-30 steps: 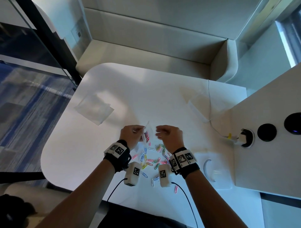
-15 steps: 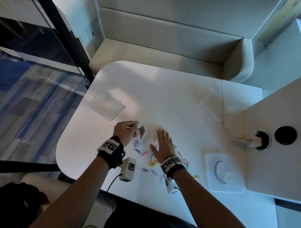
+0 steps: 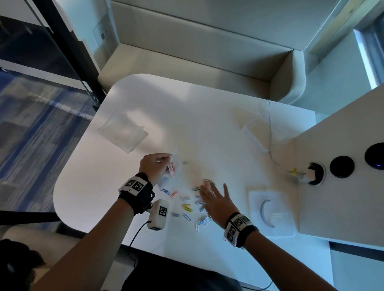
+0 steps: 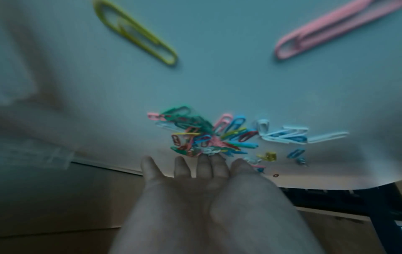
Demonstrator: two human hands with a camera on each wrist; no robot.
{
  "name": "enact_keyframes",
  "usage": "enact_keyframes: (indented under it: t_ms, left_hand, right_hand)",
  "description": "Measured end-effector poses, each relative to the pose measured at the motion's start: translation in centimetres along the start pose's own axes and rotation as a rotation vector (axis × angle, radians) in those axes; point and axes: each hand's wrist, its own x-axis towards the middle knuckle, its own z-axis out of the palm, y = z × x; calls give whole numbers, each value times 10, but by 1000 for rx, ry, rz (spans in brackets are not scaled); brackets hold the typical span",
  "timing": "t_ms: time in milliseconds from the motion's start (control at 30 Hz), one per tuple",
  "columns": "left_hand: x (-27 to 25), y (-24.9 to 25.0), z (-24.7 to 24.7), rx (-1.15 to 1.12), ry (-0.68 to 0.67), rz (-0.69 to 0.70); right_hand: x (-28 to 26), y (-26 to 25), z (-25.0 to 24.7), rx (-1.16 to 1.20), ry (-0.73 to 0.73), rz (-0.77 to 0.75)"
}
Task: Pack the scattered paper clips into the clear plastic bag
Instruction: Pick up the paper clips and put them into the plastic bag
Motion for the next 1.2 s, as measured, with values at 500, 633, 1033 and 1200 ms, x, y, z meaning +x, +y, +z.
enact_keyframes:
  t_ms: [500, 633, 1033, 1200]
  left_hand:
    - [-4, 3, 20, 64, -59, 2]
    - [-5, 1, 24, 70, -87, -8]
    - [-5, 2, 40, 65, -148, -14]
    - [-11, 11, 47, 73, -128, 16]
  right_hand:
    - [-23, -4, -2, 213, 79, 172]
    - [-5, 5, -15, 283, 117, 176]
    - [35, 11, -116, 2171, 440, 568]
    - [55, -18, -131, 1660, 356, 473]
